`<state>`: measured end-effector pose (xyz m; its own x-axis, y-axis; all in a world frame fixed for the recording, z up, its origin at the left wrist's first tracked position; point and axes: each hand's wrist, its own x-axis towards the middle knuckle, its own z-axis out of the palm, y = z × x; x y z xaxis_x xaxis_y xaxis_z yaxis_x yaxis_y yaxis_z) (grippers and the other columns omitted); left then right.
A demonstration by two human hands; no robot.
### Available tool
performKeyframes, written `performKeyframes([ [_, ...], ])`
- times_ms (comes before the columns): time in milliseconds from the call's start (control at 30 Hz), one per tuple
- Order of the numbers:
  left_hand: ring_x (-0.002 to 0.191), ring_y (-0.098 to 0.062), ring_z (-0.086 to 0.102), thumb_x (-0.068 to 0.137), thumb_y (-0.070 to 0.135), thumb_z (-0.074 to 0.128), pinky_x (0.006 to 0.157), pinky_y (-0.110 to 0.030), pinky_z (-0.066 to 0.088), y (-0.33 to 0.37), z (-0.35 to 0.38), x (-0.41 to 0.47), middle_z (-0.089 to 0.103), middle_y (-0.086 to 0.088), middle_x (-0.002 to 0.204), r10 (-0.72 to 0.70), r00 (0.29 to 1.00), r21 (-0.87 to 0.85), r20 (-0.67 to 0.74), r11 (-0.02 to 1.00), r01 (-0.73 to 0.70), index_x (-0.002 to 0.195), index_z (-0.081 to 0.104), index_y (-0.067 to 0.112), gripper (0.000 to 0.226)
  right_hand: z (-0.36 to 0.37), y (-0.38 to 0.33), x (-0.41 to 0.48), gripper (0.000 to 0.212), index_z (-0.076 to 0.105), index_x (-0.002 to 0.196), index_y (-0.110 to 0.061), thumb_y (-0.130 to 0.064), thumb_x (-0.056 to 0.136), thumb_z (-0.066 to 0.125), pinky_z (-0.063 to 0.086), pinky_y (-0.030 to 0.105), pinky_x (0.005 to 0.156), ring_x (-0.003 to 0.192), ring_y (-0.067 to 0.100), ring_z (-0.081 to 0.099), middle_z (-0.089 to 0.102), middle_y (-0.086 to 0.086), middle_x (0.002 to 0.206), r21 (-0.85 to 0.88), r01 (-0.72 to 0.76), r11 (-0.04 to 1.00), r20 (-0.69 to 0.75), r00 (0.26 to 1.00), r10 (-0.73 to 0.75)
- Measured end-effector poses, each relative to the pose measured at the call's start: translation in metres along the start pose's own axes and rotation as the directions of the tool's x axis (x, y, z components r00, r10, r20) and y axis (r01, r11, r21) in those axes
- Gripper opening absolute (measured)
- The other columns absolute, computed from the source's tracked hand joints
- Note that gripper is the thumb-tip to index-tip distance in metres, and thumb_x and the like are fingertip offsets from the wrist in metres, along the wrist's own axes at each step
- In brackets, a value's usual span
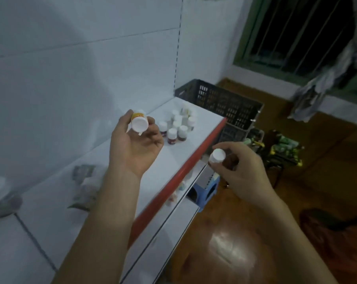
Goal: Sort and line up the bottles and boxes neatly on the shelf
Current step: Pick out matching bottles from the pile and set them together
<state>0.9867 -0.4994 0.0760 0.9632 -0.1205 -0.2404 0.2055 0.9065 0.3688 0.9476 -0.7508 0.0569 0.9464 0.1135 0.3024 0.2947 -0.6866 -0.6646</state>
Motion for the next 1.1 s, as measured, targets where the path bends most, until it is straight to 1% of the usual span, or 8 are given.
performKeyframes([
  [200,0.066,-0.016,0.053,0.091,0.029,0.066,0.061,-0.025,0.036,-0.019,-0.002,0.079,0.060,-0.005,0.084,0.029,0.962,0.160,-0.273,0.987,0.016,0.096,0.058,0.017,0.016,0.022,0.055,0.068,0.026,0.066,0.115,-0.029,-0.027,0.091,0.076,0.050,0.024,0.078,0.091,0.006,0.059,0.059,-0.013,0.107,0.044,-0.006,0.999,0.084,0.996,0.002],
  [333,0.083,-0.015,0.059,0.092,0.024,0.069,0.068,-0.028,0.036,-0.027,-0.027,0.101,0.068,0.002,0.098,0.254,0.868,0.396,-0.426,0.915,-0.073,0.100,0.064,0.025,0.009,0.044,0.089,0.128,0.024,0.065,0.110,-0.029,-0.022,0.090,0.076,0.048,0.019,0.075,0.084,0.004,0.061,0.062,-0.009,0.105,0.043,0.013,0.999,0.181,0.983,-0.020],
  [400,0.091,-0.014,0.064,0.093,0.019,0.070,0.072,-0.030,0.040,-0.037,-0.036,0.107,0.072,0.004,0.105,0.472,0.800,0.681,-0.371,0.724,-0.112,0.099,0.065,0.027,0.011,0.057,0.108,0.154,0.026,0.064,0.111,-0.030,-0.023,0.089,0.076,0.052,0.026,0.077,0.080,0.008,0.062,0.061,-0.006,0.108,0.005,0.039,0.999,0.276,0.960,-0.039],
  [500,0.079,-0.005,0.061,0.087,0.015,0.077,0.071,-0.022,0.047,-0.049,-0.048,0.114,0.069,0.010,0.101,0.737,0.672,0.991,-0.074,0.127,-0.030,0.099,0.062,0.027,0.023,0.065,0.124,0.183,0.039,0.059,0.123,-0.031,-0.026,0.088,0.076,0.056,0.037,0.079,0.080,0.010,0.062,0.060,-0.004,0.113,-0.009,0.126,0.992,0.427,0.897,-0.110],
  [600,0.078,-0.003,0.061,0.086,0.020,0.075,0.068,-0.019,0.045,-0.052,-0.047,0.120,0.065,0.010,0.103,0.677,0.735,0.961,0.024,-0.218,0.169,0.105,0.060,0.030,0.026,0.057,0.129,0.203,0.047,0.050,0.126,-0.036,-0.031,0.087,0.076,0.054,0.037,0.077,0.081,0.008,0.059,0.055,-0.008,0.113,0.036,0.224,0.974,0.474,0.854,-0.214],
  [767,0.093,-0.012,0.060,0.084,0.030,0.079,0.082,-0.036,0.052,-0.065,-0.035,0.108,0.058,0.008,0.120,0.704,0.710,0.879,-0.007,-0.334,0.341,0.126,0.057,0.030,0.047,0.054,0.102,0.236,0.038,0.052,0.123,-0.036,-0.032,0.089,0.071,0.045,0.023,0.069,0.077,0.003,0.055,0.052,-0.013,0.103,0.172,0.419,0.892,0.474,0.758,-0.447],
  [1000,0.084,-0.009,0.061,0.081,0.011,0.074,0.079,-0.035,0.054,-0.050,-0.046,-0.012,0.063,0.011,0.106,0.952,0.293,0.822,-0.090,-0.095,0.561,0.115,0.063,0.030,0.040,0.120,0.019,0.210,0.031,0.054,0.121,-0.035,-0.034,0.092,0.066,0.038,0.016,0.071,0.084,0.002,0.054,0.053,-0.013,0.099,0.449,0.543,0.710,0.575,0.433,-0.695],
  [1100,0.108,-0.024,0.055,0.076,0.003,0.070,0.084,-0.040,0.047,-0.040,-0.060,-0.051,0.058,0.002,0.120,0.962,0.238,0.660,-0.136,-0.091,0.746,0.126,0.057,0.029,0.058,0.158,-0.010,0.173,0.046,0.048,0.131,-0.034,-0.036,0.090,0.069,0.044,0.028,0.087,0.104,0.010,0.053,0.053,-0.006,0.119,0.581,0.493,0.647,0.622,0.244,-0.744],
])
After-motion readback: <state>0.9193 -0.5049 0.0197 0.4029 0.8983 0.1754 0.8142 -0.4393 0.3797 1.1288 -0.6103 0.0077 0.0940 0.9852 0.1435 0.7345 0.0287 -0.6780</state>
